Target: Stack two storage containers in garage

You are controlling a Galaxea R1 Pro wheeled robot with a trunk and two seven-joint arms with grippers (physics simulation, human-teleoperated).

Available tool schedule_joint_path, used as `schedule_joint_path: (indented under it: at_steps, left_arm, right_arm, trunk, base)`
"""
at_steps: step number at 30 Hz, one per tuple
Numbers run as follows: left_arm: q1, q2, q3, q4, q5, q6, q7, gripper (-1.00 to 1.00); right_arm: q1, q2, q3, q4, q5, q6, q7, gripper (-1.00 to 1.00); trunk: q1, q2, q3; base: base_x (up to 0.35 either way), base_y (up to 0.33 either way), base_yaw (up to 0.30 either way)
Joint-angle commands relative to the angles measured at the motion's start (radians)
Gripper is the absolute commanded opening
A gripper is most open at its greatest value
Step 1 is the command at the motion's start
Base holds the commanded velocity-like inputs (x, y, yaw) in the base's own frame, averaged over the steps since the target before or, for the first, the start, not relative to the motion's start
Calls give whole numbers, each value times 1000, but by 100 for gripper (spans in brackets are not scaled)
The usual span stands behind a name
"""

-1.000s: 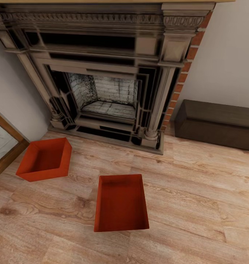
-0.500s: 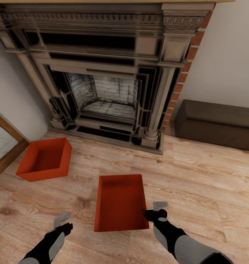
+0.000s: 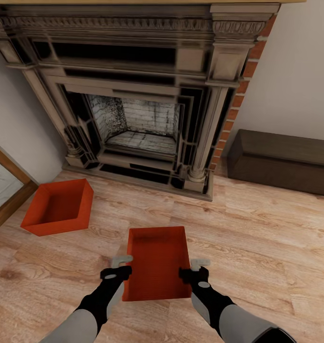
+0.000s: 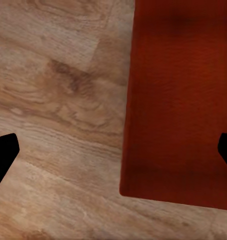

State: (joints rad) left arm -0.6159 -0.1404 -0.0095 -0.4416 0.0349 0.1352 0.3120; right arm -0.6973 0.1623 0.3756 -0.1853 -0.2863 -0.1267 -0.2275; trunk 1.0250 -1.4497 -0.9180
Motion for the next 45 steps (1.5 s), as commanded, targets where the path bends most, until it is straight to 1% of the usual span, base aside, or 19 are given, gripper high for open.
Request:
schedule_joint_path:
  at_steps: [1, 2, 3, 7, 18, 26, 29, 31, 35, 45]
  left_arm:
    - [0, -3, -1, 0, -9, 5, 4, 100]
    - [-1, -6, -1, -1, -21, 4, 2, 100]
    - [-1, -7, 0, 0, -25, 3, 2, 100]
    - [-1, -9, 3, -5, -29, 3, 2, 100]
    - [-1, -10, 4, -9, -30, 3, 4, 100]
    - [-1, -10, 7, -14, -21, 1, 5, 100]
    - [-1, -8, 10, -14, -20, -6, 5, 100]
    - [-1, -7, 10, -10, -20, -37, 5, 100]
    - [-1, -5, 9, -1, -20, -69, 4, 100]
    - [-1, -7, 9, 3, -19, -80, 6, 100]
  right_arm:
    - [-1, -2, 9, 1, -10, -12, -4, 100]
    - [-1, -7, 7, 1, -10, -23, -4, 100]
    - [-1, -9, 7, 1, -12, -28, -4, 100]
    - [-1, -14, 5, 2, -14, -35, -4, 100]
    - [-1, -16, 6, 3, -15, -36, -5, 100]
    - [-1, -16, 10, 3, -10, -33, -5, 100]
    - [-1, -16, 11, 2, -10, -32, -5, 100]
    - [-1, -16, 11, 3, -10, -31, -5, 100]
    - [-1, -15, 11, 2, -8, -27, -4, 100]
    - [-1, -16, 8, 6, -9, -26, -5, 100]
  trunk:
    - [0, 0, -1]
    - [0, 0, -1]
    - [0, 0, -1]
    - [0, 0, -1]
    - [0, 0, -1]
    - [0, 0, -1]
    - [11, -21, -10]
    - [19, -35, -16]
    - [34, -63, -29]
    - [73, -133, -60]
  base:
    - [0, 0, 0]
    - [0, 0, 0]
    - [0, 0, 0]
    - [0, 0, 0]
    - [0, 0, 0]
    - [0, 0, 0]
    - [0, 0, 0]
    - [0, 0, 0]
    - [0, 0, 0]
    - [0, 0, 0]
